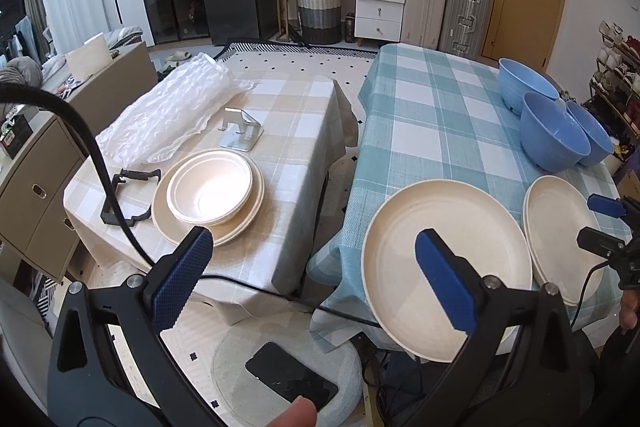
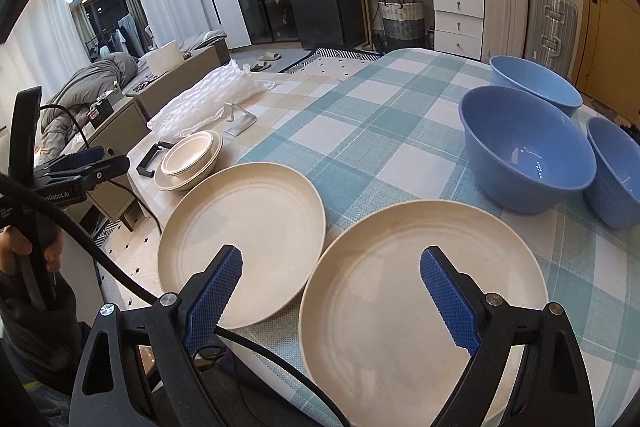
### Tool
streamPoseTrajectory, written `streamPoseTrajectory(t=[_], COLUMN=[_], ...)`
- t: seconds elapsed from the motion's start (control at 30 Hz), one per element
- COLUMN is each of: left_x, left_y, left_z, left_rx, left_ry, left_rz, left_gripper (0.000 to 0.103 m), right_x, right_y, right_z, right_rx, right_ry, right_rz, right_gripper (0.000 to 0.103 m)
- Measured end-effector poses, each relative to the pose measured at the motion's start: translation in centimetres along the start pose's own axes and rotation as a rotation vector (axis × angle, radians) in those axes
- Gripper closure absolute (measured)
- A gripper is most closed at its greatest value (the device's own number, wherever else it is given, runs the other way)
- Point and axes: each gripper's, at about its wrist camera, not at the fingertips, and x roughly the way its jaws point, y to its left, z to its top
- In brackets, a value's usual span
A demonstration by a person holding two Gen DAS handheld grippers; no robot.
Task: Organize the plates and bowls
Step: 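Withdraw both open tools and move them toward the remaining cream plates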
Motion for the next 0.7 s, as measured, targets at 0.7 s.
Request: streamPoseTrajectory(t=[0.7], left_x=[4.3], left_y=[-1.6], left_z=[-2.8], left_rx=[-0.005], left_ry=[0.096], left_rz=[-0.139], left_gripper=[0.003], right_x=[4.9], right_y=[1.3], right_z=[2.1], right_rx=[-0.122], right_ry=[0.1], right_rz=[0.041], right_gripper=[0.011])
